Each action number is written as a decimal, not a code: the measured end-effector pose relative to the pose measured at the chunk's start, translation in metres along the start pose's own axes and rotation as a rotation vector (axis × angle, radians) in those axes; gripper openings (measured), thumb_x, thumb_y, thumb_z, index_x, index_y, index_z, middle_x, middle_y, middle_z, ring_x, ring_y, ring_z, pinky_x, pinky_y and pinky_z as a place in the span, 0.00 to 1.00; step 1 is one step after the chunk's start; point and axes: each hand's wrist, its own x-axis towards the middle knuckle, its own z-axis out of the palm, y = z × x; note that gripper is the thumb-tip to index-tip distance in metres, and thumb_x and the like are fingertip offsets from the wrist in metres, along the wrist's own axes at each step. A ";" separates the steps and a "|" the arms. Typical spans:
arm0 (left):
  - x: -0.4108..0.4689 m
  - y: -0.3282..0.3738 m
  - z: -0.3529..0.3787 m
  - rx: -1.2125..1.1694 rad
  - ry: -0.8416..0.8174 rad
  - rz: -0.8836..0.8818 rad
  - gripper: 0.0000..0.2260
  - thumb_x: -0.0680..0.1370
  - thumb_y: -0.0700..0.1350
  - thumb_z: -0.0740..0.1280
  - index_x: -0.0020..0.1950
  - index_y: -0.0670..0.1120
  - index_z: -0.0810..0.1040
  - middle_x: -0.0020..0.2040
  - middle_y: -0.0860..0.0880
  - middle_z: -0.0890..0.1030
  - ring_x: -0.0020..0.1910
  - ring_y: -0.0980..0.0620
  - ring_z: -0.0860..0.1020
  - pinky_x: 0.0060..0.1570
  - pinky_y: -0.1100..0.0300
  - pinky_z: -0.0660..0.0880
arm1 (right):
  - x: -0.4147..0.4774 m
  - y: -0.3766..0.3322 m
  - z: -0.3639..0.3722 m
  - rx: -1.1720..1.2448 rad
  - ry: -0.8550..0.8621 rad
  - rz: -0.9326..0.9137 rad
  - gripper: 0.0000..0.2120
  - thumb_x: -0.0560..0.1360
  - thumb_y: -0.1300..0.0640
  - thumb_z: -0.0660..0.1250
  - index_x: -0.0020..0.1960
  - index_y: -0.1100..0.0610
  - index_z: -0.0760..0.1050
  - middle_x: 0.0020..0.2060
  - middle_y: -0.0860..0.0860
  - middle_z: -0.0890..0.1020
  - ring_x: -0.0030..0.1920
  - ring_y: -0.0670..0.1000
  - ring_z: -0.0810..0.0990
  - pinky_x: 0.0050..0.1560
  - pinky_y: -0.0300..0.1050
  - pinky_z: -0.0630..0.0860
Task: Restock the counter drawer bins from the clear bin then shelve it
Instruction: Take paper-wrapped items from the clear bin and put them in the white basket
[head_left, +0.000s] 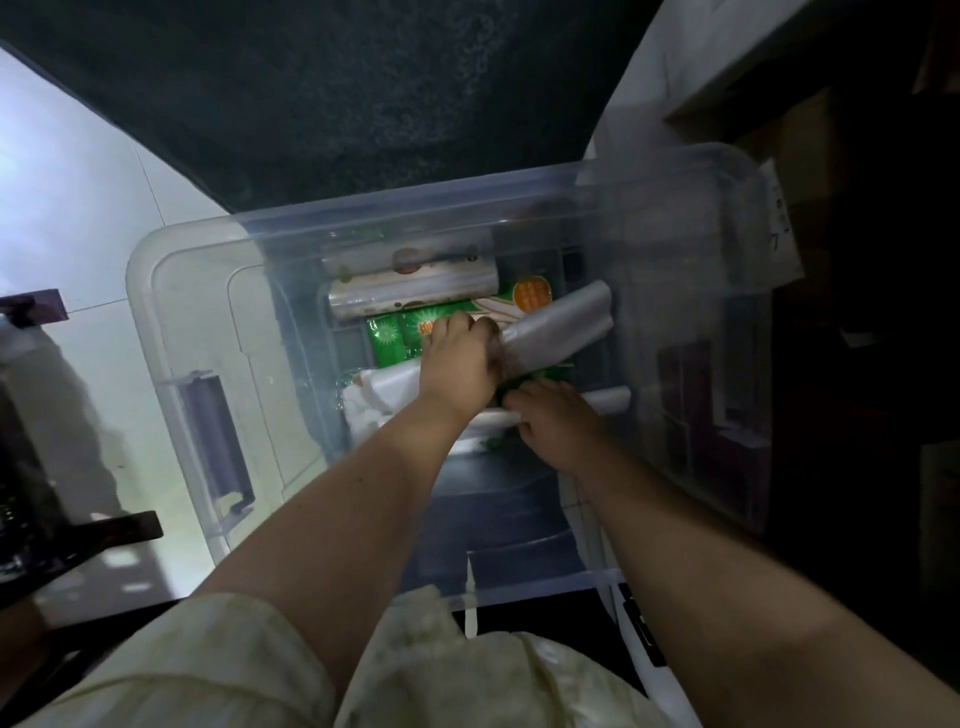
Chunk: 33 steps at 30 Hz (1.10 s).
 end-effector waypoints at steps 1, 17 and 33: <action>-0.002 0.002 -0.005 -0.031 -0.025 0.004 0.17 0.71 0.46 0.67 0.60 0.47 0.76 0.55 0.41 0.75 0.56 0.39 0.71 0.54 0.50 0.68 | -0.004 -0.004 -0.004 -0.006 0.014 0.001 0.14 0.72 0.63 0.64 0.56 0.57 0.76 0.53 0.57 0.78 0.56 0.60 0.73 0.57 0.53 0.67; -0.128 0.036 -0.207 -0.122 0.404 0.382 0.10 0.69 0.40 0.70 0.50 0.49 0.79 0.47 0.49 0.82 0.48 0.43 0.75 0.46 0.51 0.72 | -0.127 -0.119 -0.125 -0.229 0.578 -0.078 0.14 0.60 0.64 0.75 0.44 0.56 0.80 0.39 0.54 0.79 0.40 0.59 0.77 0.40 0.50 0.72; -0.256 0.202 -0.373 -0.210 0.571 0.896 0.10 0.72 0.43 0.71 0.52 0.50 0.79 0.49 0.49 0.81 0.50 0.45 0.76 0.48 0.50 0.75 | -0.341 -0.210 -0.215 -0.451 1.177 0.142 0.10 0.66 0.62 0.72 0.46 0.56 0.79 0.43 0.53 0.82 0.43 0.59 0.77 0.43 0.53 0.74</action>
